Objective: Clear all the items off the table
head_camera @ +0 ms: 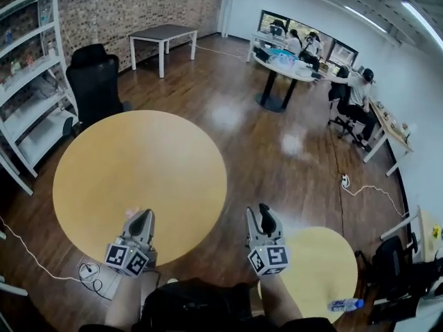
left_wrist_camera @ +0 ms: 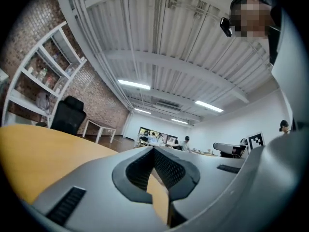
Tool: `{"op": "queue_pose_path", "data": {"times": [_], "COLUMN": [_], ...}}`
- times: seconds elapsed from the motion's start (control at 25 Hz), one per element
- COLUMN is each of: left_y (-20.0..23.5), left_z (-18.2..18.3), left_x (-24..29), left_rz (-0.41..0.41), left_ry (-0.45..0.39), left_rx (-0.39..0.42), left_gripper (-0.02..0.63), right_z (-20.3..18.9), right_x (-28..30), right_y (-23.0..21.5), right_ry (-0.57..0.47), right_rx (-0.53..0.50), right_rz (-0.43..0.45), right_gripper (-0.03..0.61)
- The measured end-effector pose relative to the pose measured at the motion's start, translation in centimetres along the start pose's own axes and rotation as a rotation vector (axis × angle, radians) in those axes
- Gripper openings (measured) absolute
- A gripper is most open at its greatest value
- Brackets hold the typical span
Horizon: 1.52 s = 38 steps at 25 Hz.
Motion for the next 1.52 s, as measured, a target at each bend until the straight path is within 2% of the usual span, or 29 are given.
{"op": "queue_pose_path", "data": {"times": [0.16,0.32,0.48,0.68,0.92,1.12,1.24,1.52], "left_y": [7.0,11.4,13.5,13.9,14.5,15.4,16.0,17.2], "left_z": [3.6,6.5,7.9,7.2,7.7,6.4,4.8,1.8], "left_x": [-6.3,-12.0,-16.5,-19.1,-19.9,-21.3,-21.3,-20.3], "left_rz": [0.193,0.372,0.508,0.63,0.722,0.788,0.811,0.878], "left_ry": [-0.055,-0.086,-0.115,-0.099,-0.098,-0.068,-0.029,0.035], "left_rx": [0.048,0.09,0.114,0.106,0.103,0.063,0.043,-0.079], "left_gripper": [0.0,0.0,0.0,0.0,0.0,0.0,0.0,0.0], "right_z": [-1.2,-2.0,-3.3,-5.5,-6.9,-11.8,-14.4,-18.0], "right_x": [7.3,12.1,14.7,16.8,20.1,20.8,20.9,21.0], "right_y": [9.1,17.1,23.6,28.3,31.4,33.7,34.2,34.4], "right_ry": [0.023,0.051,0.091,0.165,0.228,0.386,0.447,0.594], "right_rx": [0.006,0.009,0.002,0.008,-0.017,-0.094,-0.105,-0.125], "right_rz": [0.223,0.425,0.601,0.759,0.883,0.953,0.977,1.034], "right_gripper": [0.17,0.17,0.169,0.169,0.167,0.169,0.169,0.169]}}
Point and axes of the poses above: the fingertips, and each gripper's own axes: x forward along the fingers, y to its left, z out of its top, the point moved 4 cm from there along -x, backward along the fingers
